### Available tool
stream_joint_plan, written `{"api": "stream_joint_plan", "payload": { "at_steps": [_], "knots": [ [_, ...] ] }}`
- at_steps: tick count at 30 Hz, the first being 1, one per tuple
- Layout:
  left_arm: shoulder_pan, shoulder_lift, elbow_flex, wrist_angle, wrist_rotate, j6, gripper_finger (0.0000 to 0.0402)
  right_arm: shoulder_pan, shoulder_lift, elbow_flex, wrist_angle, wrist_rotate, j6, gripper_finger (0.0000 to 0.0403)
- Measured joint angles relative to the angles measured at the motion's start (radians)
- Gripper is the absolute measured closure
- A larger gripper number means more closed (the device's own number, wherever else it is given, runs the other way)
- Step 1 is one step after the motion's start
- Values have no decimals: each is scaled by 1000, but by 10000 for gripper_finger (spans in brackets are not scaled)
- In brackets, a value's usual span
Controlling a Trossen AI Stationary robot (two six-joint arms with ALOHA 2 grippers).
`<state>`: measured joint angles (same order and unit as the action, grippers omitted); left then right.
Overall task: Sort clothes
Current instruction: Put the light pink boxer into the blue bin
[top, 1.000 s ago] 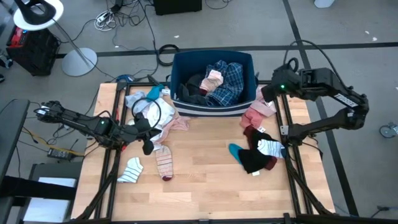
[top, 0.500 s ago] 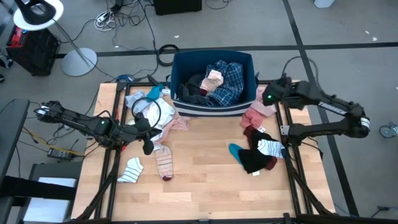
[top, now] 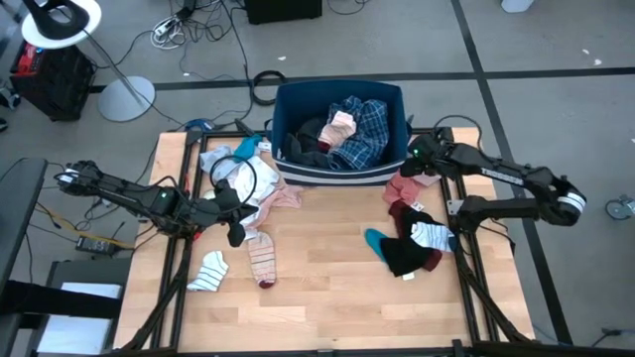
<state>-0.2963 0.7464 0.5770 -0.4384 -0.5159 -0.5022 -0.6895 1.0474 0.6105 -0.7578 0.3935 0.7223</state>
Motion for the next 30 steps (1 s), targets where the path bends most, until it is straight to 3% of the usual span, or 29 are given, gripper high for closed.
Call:
{"api": "stream_joint_plan", "payload": {
  "at_steps": [12,15,17,20,25,30],
  "knots": [
    [2,0,0,0,-10,2,396,-61,123,-135,161,-85,-10,234],
    [2,0,0,1,-10,2,396,-59,149,-150,181,-112,-33,268],
    [2,0,0,0,-10,2,396,-59,149,-151,183,-128,-40,317],
    [2,0,0,1,-10,1,396,-53,122,-153,161,-140,-44,387],
    [2,0,0,0,-9,1,396,-35,14,-126,27,-130,-26,392],
    [2,0,0,0,-9,0,396,23,-136,3,-186,-23,4,396]
  ]
}}
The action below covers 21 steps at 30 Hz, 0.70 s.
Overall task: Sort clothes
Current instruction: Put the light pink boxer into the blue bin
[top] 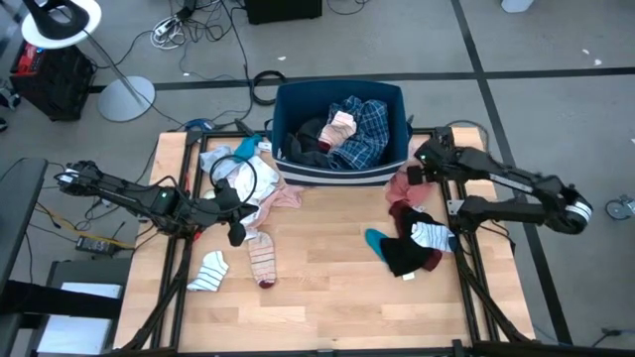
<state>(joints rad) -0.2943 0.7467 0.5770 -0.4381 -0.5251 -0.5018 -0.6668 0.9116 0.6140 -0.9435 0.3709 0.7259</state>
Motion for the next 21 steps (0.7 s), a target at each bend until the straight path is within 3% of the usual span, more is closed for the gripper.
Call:
{"api": "stream_joint_plan", "payload": {
  "at_steps": [5,11,21],
  "knots": [
    [0,0,0,0,0,0,396,64,-117,179,-123,54,15,399],
    [0,0,0,3,0,0,396,131,-161,350,-180,44,29,400],
    [0,0,0,6,1,0,396,223,-159,392,-176,20,25,385]
  ]
}}
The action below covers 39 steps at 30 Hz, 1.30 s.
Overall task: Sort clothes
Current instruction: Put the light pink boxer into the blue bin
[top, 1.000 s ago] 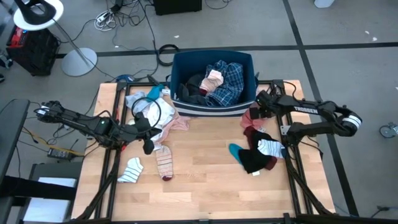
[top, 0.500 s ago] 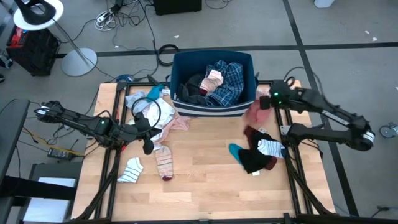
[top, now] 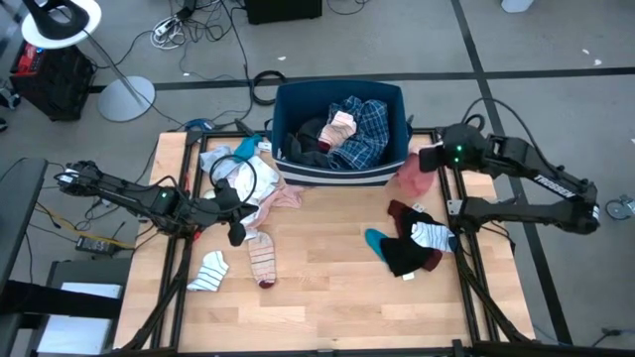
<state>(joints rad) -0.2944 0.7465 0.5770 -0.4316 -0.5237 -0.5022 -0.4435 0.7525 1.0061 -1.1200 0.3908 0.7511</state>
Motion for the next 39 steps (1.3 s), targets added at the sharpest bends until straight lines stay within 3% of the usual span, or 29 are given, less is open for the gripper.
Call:
{"api": "stream_joint_plan", "payload": {
  "at_steps": [27,39],
  "knots": [
    [0,0,0,1,1,0,396,19,5,0,4,6,-10,374],
    [0,0,0,1,1,0,396,19,27,47,38,52,-56,399]
  ]
}}
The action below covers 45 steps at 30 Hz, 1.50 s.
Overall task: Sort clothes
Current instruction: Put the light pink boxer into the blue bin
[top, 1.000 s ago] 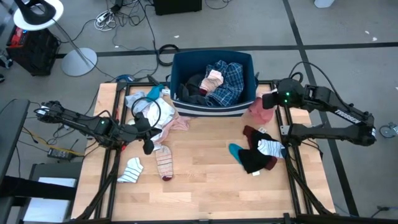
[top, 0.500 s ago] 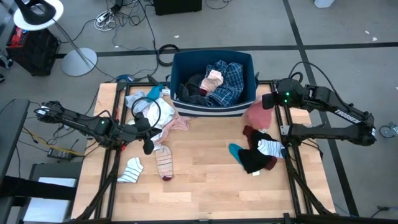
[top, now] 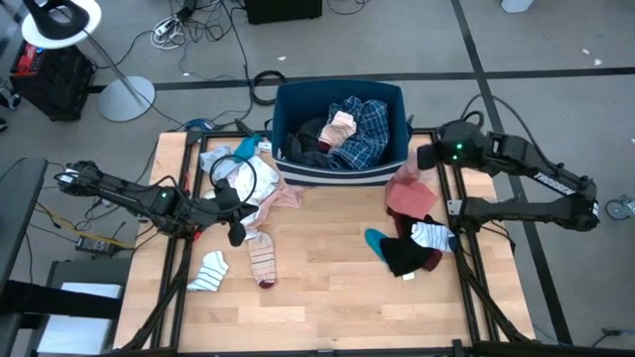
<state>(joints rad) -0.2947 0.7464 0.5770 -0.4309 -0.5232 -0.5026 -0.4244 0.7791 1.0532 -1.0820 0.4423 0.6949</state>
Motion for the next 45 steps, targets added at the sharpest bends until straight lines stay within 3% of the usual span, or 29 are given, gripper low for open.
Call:
{"api": "stream_joint_plan", "payload": {
  "at_steps": [12,22,26,34,45],
  "knots": [
    [0,0,0,14,0,0,396,0,81,355,29,35,-121,401],
    [0,0,0,23,-1,23,396,54,234,467,592,-132,-410,402],
    [0,0,0,23,-1,23,396,56,342,511,690,-201,-472,402],
    [0,0,0,23,0,23,396,54,547,551,645,-223,-506,392],
    [0,0,0,59,0,23,396,-3,746,550,356,-158,-489,334]
  ]
}}
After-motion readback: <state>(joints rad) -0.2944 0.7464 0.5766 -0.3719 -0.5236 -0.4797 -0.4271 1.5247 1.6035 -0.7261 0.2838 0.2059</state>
